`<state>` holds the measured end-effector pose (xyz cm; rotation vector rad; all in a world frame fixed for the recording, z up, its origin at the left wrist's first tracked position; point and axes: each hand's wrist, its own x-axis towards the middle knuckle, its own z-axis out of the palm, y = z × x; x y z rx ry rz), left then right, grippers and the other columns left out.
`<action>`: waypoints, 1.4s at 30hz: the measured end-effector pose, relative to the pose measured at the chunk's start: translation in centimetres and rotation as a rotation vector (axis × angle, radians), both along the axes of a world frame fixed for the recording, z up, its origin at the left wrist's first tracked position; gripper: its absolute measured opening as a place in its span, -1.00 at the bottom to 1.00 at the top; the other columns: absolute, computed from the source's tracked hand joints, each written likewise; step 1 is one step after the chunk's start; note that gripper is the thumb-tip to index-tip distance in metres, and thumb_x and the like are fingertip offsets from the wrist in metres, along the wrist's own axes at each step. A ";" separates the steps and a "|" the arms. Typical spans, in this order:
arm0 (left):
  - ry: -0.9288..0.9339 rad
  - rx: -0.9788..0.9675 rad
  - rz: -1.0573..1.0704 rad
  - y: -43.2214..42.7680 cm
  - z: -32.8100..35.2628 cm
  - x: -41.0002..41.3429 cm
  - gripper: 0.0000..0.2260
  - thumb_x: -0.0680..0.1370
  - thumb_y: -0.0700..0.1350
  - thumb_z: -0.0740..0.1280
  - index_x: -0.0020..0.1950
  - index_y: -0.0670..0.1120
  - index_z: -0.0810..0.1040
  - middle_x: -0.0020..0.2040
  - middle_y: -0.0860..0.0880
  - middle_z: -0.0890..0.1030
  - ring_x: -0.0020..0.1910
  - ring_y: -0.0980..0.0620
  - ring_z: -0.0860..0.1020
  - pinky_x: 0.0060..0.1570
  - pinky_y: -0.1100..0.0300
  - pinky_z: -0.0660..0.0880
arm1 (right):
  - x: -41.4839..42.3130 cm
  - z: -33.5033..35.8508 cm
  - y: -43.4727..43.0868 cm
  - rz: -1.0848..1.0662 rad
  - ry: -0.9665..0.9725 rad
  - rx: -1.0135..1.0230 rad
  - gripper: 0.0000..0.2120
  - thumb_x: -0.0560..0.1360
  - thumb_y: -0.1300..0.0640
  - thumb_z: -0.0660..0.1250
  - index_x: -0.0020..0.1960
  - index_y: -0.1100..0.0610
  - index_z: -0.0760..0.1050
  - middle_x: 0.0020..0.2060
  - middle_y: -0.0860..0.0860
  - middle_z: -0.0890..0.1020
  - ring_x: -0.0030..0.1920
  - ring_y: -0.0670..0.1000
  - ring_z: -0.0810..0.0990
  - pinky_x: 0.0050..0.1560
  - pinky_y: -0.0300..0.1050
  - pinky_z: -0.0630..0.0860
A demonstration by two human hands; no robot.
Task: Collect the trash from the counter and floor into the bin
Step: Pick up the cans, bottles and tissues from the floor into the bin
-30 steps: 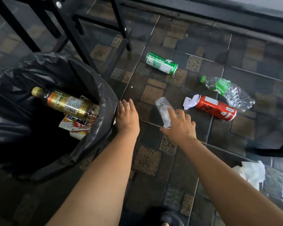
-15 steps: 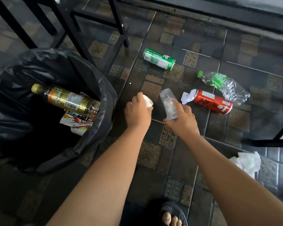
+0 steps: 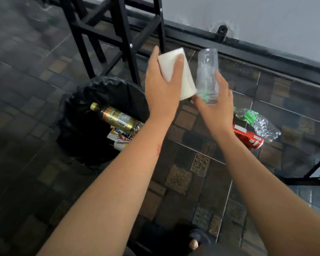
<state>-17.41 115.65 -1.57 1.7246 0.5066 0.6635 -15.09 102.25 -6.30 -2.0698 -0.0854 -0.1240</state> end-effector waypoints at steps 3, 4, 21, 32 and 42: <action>0.029 0.062 0.177 5.5 1.4 -0.9 -0.43 0.58 0.17 0.28 0.54 0.01 0.27 0.44 0.05 0.44 0.35 0.09 0.43 0.19 0.30 0.34 | -0.8 3.0 4.6 0.127 -0.065 0.066 -0.24 0.42 -0.11 0.45 0.51 -0.17 0.15 0.28 -0.11 0.34 0.18 -0.27 0.36 0.06 -0.43 0.34; 0.083 0.099 0.238 7.5 1.0 -1.4 -0.44 0.56 0.19 0.28 0.51 0.01 0.30 0.39 0.04 0.48 0.31 0.06 0.46 0.13 0.26 0.37 | -1.2 3.5 6.1 0.197 -0.077 0.053 -0.24 0.42 -0.12 0.45 0.51 -0.18 0.16 0.29 -0.11 0.35 0.19 -0.23 0.37 0.07 -0.37 0.36; 0.859 0.246 0.197 16.6 -8.8 -7.6 -0.46 0.61 0.23 0.14 0.54 0.03 0.26 0.42 -0.21 0.42 0.38 -0.28 0.35 0.29 -0.11 0.32 | -3.1 -2.9 14.2 0.679 -0.225 -1.056 -0.17 0.39 -0.53 0.11 0.55 -0.16 0.11 0.53 0.01 0.23 0.57 0.11 -0.07 0.44 0.35 -0.21; 0.362 0.546 0.060 8.4 -6.2 -2.6 -0.52 0.66 0.09 0.15 0.48 -0.18 0.38 0.43 -0.18 0.43 0.41 -0.16 0.37 0.33 0.03 0.35 | -1.7 -2.5 5.9 0.400 -0.227 -0.752 -0.36 0.55 -0.33 0.11 0.54 -0.08 0.20 0.52 -0.05 0.29 0.54 0.00 0.17 0.53 0.07 -0.05; 0.521 0.709 -0.481 -10.3 -11.3 -1.5 -0.52 0.66 0.09 0.16 0.53 -0.08 0.30 0.46 -0.09 0.41 0.43 -0.09 0.36 0.34 0.02 0.35 | -1.9 -7.1 -14.3 0.106 0.164 -0.849 -0.46 0.59 -0.15 0.20 0.52 -0.01 0.24 0.49 0.01 0.34 0.49 0.11 0.28 0.49 0.09 0.14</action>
